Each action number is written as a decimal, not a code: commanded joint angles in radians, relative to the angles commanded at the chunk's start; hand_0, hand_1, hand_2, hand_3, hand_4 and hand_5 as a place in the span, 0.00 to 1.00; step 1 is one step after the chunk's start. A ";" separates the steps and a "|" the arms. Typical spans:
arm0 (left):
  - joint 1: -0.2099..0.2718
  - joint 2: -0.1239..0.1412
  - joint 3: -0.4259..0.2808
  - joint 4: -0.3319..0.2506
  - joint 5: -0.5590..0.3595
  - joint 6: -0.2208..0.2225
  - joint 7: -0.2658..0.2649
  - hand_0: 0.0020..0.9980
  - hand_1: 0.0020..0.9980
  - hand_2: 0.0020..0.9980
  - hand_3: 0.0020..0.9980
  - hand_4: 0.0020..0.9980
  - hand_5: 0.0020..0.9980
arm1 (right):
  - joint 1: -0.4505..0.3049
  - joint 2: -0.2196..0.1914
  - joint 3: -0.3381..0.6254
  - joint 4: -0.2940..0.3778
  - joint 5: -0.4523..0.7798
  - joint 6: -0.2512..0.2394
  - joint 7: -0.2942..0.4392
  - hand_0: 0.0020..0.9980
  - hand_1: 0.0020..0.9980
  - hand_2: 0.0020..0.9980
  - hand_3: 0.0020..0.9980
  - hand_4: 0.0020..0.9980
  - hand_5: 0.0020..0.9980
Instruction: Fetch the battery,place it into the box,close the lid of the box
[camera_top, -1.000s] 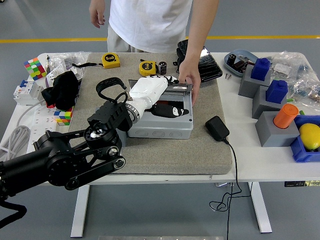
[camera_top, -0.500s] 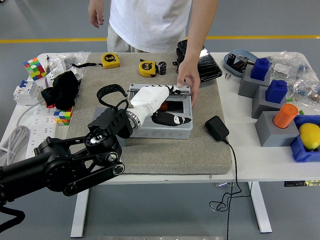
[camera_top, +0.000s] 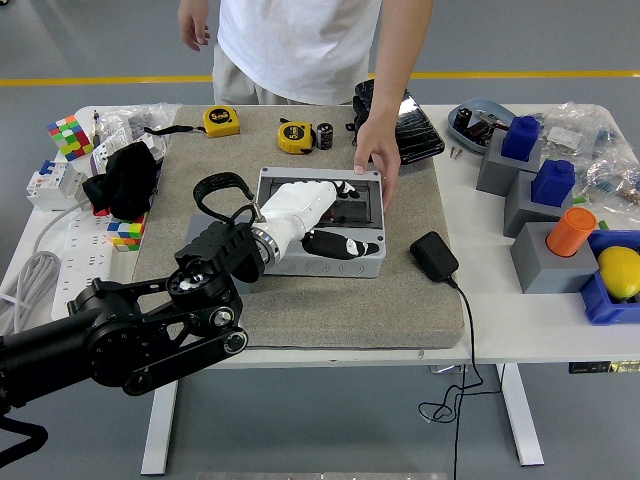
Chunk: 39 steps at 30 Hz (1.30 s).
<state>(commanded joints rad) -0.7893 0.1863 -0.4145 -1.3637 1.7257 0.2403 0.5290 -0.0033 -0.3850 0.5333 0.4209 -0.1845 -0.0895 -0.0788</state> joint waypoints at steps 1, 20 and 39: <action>0.000 0.001 -0.013 -0.011 0.004 0.003 -0.002 0.80 0.84 0.82 0.82 0.96 0.66 | 0.000 0.000 -0.001 0.000 -0.001 0.000 -0.001 0.63 0.65 0.67 0.58 1.00 0.56; 0.222 0.000 -0.424 -0.087 0.001 0.141 -0.186 0.69 0.79 0.78 0.77 0.95 0.63 | -0.001 0.002 0.000 -0.007 0.004 0.000 -0.001 0.63 0.65 0.67 0.58 1.00 0.56; 0.483 -0.031 -0.792 -0.055 -0.280 0.224 -0.398 0.67 0.76 0.74 0.74 0.94 0.59 | 0.012 -0.001 0.017 -0.011 0.000 -0.011 -0.003 0.63 0.65 0.67 0.58 1.00 0.56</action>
<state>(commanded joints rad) -0.3060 0.1548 -1.2063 -1.4184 1.4454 0.4643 0.1311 0.0084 -0.3863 0.5506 0.4097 -0.1845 -0.1003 -0.0820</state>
